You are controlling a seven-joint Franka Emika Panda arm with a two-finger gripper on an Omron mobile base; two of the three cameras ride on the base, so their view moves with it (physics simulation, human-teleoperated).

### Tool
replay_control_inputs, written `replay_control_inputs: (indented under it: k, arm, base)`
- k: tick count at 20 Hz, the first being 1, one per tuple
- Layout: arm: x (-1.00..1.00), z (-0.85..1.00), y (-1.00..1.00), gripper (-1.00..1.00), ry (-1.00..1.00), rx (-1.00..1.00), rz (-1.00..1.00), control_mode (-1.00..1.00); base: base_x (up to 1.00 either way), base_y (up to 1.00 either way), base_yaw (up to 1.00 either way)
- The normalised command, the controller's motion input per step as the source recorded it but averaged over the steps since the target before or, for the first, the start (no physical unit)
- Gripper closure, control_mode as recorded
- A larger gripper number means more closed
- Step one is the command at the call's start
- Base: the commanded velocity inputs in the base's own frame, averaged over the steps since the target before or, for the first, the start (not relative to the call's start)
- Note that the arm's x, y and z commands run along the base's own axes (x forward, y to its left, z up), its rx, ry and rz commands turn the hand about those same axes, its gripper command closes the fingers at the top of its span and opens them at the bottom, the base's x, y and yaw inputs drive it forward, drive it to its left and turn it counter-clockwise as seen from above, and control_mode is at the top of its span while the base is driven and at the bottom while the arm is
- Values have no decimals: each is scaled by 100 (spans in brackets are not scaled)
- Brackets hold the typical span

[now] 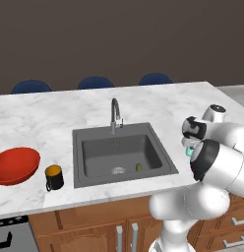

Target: Clear the mugs and bowl far away from the sink.

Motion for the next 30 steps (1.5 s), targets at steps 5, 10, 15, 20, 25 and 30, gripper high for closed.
replay_control_inputs:
  k: [5,10,15,20,25,30]
  arm:
    - [-60,79,22,100,-15,0,0,-100]
    - [-59,83,34,100,-35,0,0,-100]
    - [-64,47,6,100,-71,0,0,-100]
    - [-34,23,0,100,-47,0,-1,-100]
    - [-2,0,0,100,0,0,0,-100]
    - [-4,3,0,100,-1,0,-2,100]
  base:
    - [0,0,0]
    - [0,0,0]
    - [0,0,0]
    - [0,0,0]
    - [0,0,0]
    - [-30,0,-39]
